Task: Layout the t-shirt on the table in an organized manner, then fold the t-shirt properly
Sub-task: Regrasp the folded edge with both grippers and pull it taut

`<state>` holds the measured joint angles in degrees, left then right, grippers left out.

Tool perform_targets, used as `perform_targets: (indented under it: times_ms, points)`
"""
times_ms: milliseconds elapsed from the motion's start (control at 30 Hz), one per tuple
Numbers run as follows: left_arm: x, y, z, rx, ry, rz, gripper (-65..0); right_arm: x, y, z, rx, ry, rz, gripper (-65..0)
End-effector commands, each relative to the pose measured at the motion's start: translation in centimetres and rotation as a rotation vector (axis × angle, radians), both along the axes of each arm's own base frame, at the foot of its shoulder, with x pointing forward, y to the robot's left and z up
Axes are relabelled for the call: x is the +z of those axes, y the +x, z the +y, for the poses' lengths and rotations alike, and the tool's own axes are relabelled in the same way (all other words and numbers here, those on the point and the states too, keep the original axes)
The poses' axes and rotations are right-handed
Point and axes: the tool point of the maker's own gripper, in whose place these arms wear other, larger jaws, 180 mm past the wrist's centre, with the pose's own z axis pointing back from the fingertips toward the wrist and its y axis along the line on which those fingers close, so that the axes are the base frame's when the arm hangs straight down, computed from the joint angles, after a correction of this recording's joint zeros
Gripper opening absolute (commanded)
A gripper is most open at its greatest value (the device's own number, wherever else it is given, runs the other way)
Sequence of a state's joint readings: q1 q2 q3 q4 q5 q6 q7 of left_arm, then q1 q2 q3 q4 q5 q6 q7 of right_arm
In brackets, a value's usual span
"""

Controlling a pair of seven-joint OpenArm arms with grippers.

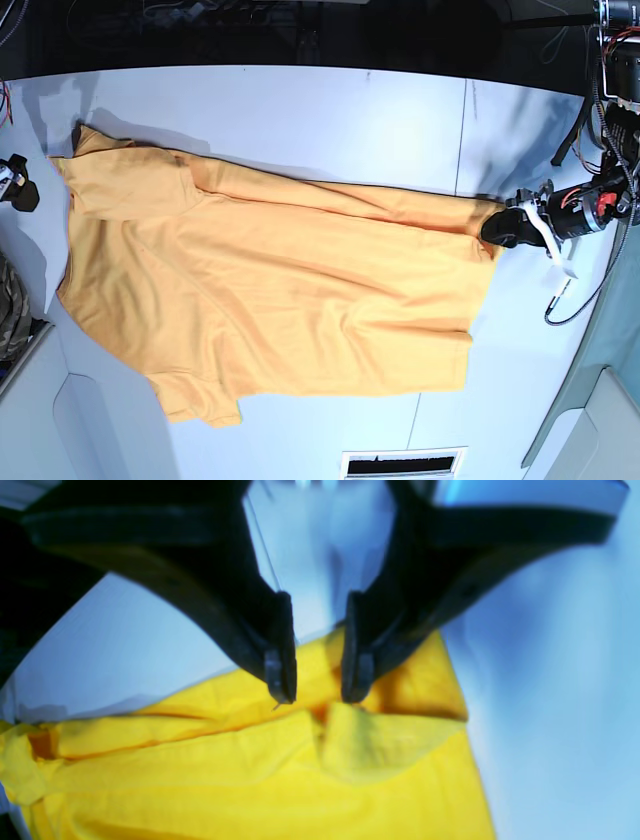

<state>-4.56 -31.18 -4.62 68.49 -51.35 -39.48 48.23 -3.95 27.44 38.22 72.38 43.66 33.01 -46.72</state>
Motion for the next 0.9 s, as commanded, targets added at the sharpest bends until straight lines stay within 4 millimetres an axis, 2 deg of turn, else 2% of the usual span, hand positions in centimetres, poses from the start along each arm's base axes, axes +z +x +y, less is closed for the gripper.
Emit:
perform_targets:
  times_ms: [0, 67, 133, 200, 267, 367, 600, 667, 867]
  points:
    - [1.6, 1.1, 0.5, -0.001, -0.002, -0.052, -45.7, 0.8, -0.1, -0.5, 0.003, -0.011, -0.02, -31.4]
    - [1.6, 1.1, 0.4, -0.001, -0.003, -0.051, -43.1, -0.5, -1.8, -0.4, -0.002, 0.01, 0.019, -31.4]
    - [1.5, 1.1, 0.3, -0.001, -0.006, -0.05, -37.0, -1.5, -3.3, -0.3, -0.022, 0.039, 0.038, -31.4]
    - [1.6, 1.2, 0.3, 0.002, -0.008, -0.057, -31.2, -2.0, -4.2, -0.2, -0.044, 0.069, 0.028, -31.3]
    - [1.7, 1.3, 0.6, 0.009, -0.002, -0.066, -30.0, -2.5, -4.6, 0.6, -0.058, 0.109, 0.026, -28.5]
    - [2.2, 1.6, 1.4, 0.034, -0.001, -0.082, -30.0, -3.2, -4.5, 2.6, -0.069, 0.18, 0.004, -22.7]
    - [4.2, 2.6, 3.4, 0.122, -0.044, -0.144, -28.2, -4.4, -3.6, 6.6, -0.091, 0.285, -0.025, -22.6]
    - [4.2, 2.6, 3.4, 0.121, -0.044, -0.142, -25.4, -4.4, -3.3, 7.0, -0.092, 0.296, -0.032, -22.6]
    - [3.9, 2.6, 2.7, 0.123, -0.059, -0.144, -25.2, -4.1, -2.3, 7.4, -0.089, 0.304, -0.051, -22.6]
